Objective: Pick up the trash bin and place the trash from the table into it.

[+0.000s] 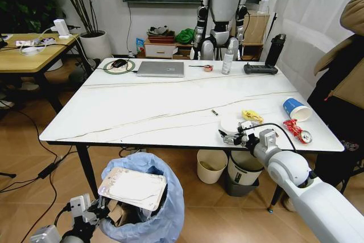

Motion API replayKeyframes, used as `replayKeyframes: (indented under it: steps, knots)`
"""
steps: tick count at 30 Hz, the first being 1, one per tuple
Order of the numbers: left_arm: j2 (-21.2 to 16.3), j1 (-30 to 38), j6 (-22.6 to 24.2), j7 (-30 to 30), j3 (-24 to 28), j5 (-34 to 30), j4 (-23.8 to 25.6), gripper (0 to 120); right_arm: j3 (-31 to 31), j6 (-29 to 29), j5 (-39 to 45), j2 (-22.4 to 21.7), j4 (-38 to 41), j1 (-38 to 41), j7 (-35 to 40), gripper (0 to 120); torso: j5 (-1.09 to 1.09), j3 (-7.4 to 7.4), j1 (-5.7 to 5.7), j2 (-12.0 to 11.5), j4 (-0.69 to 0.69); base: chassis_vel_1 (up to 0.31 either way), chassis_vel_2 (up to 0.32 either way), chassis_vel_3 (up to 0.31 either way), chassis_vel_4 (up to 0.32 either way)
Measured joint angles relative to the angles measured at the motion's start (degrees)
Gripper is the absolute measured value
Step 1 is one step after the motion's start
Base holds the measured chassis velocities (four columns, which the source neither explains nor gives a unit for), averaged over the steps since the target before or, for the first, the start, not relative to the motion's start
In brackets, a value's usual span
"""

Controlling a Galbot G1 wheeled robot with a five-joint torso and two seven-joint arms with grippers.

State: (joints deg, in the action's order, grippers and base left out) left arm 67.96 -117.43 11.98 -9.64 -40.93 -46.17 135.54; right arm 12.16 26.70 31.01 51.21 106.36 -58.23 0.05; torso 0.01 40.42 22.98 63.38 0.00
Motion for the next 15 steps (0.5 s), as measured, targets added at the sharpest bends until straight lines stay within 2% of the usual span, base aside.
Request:
replayKeyframes:
  steps: [11, 15]
  knots:
    - [-0.1, 0.2, 0.0, 0.0, -0.1, -0.4, -0.2, 0, -0.6, -0.6, -0.4, 0.3, -1.3, 0.4, 0.0, 36, -0.03, -0.01, 0.00, 0.0, 0.00, 0.000, 0.000, 0.000, 0.000]
    - [-0.1, 0.3, 0.0, 0.0, -0.1, -0.6, -0.2, 0, -0.7, -0.6, -0.4, 0.3, -1.3, 0.4, 0.1, 26, -0.02, -0.01, -0.01, 0.0, 0.00, 0.000, 0.000, 0.000, 0.000]
